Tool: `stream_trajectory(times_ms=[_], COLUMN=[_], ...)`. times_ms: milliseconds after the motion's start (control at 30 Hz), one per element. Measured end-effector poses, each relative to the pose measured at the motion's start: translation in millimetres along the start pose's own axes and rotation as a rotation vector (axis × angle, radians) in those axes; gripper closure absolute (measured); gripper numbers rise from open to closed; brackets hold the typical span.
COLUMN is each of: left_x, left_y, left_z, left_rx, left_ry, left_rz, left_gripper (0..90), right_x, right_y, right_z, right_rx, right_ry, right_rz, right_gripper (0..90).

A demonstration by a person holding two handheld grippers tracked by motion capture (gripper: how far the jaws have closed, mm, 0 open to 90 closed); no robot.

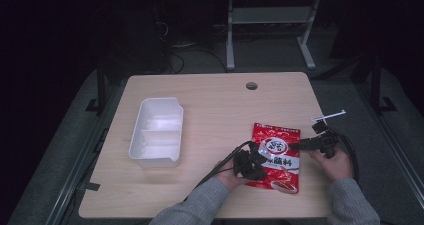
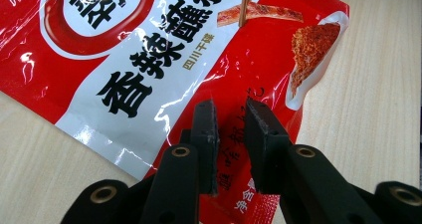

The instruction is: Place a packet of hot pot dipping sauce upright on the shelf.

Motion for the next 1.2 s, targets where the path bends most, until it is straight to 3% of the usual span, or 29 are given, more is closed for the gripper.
stream_trajectory(times_ms=[100,400,600,700,1033,1200], left_x=[0.0,0.0,0.0,-0.1,0.1,0.1], left_y=[0.0,0.1,0.1,0.2,0.0,0.4], left_z=[0.1,-0.1,-0.3,-0.3,-0.4,-0.9], left_rx=[0.0,0.002,0.005,0.008,0.006,0.011], left_ry=[0.002,0.002,0.0,0.0,0.002,0.0], left_rz=[0.0,0.001,0.004,0.005,-0.004,-0.014], left_gripper=[75.1,75.1,75.1,75.0,74.7,72.9], right_x=[0.5,-14.4,-28.2,-27.6,0.7,8.7], right_y=[0.1,-4.2,-4.6,-3.7,-5.2,-8.6], right_z=[0.6,8.1,22.5,30.7,36.2,35.1], right_rx=[0.001,0.001,-0.056,-0.09,-0.116,-0.104], right_ry=[-0.003,-0.08,-0.216,-0.272,-0.2,-0.181], right_rz=[-0.001,-0.081,-0.153,-0.147,-0.064,-0.058], right_gripper=[35.2,40.8,52.9,60.6,70.0,73.6])
Point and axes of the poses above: each handheld gripper's, and its own axes: x roughly forward along the jaws, y roughly out of its underside, z roughly to its left, the point moved 9 cm from there along x, roughly forward along the jaws, and after that the axes turned 2 degrees about -x, right-handed, at the moved point
